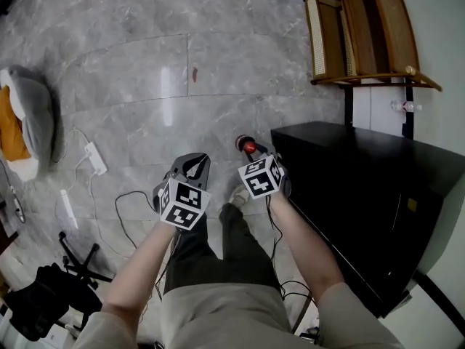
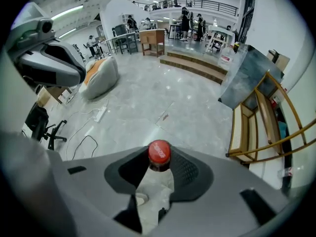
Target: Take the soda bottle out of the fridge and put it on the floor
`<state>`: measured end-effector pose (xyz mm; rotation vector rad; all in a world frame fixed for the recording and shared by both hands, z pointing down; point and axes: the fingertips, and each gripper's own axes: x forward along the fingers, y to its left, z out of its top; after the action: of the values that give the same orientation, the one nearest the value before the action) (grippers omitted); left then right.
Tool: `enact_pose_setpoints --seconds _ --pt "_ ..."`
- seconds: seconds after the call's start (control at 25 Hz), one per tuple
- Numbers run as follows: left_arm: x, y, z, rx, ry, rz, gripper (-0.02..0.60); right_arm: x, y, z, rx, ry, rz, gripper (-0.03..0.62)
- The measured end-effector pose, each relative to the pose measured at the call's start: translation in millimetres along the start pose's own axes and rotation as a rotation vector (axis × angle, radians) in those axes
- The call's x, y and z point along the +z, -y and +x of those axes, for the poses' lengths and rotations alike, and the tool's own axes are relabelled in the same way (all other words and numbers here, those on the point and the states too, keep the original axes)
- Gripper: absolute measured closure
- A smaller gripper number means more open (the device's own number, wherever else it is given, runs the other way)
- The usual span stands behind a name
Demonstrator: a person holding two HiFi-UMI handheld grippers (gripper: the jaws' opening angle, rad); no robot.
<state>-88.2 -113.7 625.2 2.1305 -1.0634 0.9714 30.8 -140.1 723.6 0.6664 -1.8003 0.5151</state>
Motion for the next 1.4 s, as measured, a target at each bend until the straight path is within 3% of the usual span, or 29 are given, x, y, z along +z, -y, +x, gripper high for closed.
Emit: enact_pose_setpoints --seconds 0.24,0.48,0.64,1.16,1.4 --pt "-48 -13 43 -0.022 -0.072 0.029 0.571 -19 -18 43 0.025 -0.064 -0.013 0.482" --pt "-93 0 89 -0.092 -0.117 0.073 0.571 -46 -31 88 0.034 -0.105 -0.055 0.482" --pt "-126 1 118 -0.113 -0.146 0.055 0.571 -66 -39 125 0.029 -0.136 -0.059 0.482" --pt "-243 -5 220 -0.091 -0.262 0.023 0.571 -146 -61 233 0.031 -0.222 -0.136 0.480" --pt "-296 -7 254 -0.090 -0.320 0.004 0.571 -175 -68 283 0.039 -0.253 -0.103 0.480"
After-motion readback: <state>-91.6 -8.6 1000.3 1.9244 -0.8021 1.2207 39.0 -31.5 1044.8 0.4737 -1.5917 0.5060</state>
